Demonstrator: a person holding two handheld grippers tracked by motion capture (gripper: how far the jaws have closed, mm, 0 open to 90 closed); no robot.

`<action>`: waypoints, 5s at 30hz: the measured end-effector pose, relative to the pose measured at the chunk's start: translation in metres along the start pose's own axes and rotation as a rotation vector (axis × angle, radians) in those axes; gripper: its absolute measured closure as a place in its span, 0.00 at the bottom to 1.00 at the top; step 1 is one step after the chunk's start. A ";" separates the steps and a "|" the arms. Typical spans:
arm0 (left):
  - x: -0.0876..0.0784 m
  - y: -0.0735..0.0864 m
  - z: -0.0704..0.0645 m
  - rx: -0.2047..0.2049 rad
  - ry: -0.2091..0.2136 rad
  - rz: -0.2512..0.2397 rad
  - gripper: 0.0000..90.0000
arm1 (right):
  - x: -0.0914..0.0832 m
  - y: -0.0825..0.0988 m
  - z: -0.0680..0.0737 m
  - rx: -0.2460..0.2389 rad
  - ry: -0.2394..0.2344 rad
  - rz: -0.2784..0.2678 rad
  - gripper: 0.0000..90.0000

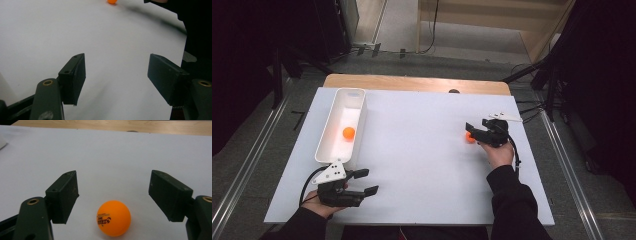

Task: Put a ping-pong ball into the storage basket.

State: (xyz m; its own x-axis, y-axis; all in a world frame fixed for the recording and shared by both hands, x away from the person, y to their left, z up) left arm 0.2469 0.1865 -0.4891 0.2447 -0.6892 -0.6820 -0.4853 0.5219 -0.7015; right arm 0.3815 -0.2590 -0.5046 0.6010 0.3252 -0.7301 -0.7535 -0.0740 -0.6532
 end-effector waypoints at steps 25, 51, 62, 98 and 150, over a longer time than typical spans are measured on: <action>0.000 0.000 0.000 0.001 0.001 0.003 0.35 | 0.011 0.008 0.001 0.026 0.033 0.012 0.25; -0.001 0.000 0.000 0.004 0.002 0.003 0.35 | 0.028 0.021 0.006 -0.022 0.072 0.136 0.25; -0.001 0.000 -0.001 0.006 0.001 0.005 0.35 | 0.033 0.024 0.005 -0.045 0.105 0.184 0.25; -0.001 0.001 -0.001 0.008 0.002 0.007 0.35 | 0.033 0.025 0.010 -0.089 0.150 0.176 0.54; 0.000 0.000 -0.001 0.007 0.003 0.008 0.35 | -0.025 -0.013 0.041 -0.108 -0.050 -0.106 0.54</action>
State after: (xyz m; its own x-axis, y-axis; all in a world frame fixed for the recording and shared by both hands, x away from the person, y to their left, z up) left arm 0.2459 0.1864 -0.4892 0.2382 -0.6863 -0.6872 -0.4815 0.5311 -0.6972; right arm 0.3651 -0.2277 -0.4695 0.6597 0.3831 -0.6466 -0.6519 -0.1364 -0.7459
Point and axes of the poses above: each handheld gripper's, and its own axes: x roughly forward along the jaws, y roughly out of its underside, z roughly to its left, the point moved 3 cm from there along x, roughly forward along the jaws, and after that the axes turned 14 degrees about z, right-handed, at the moved point
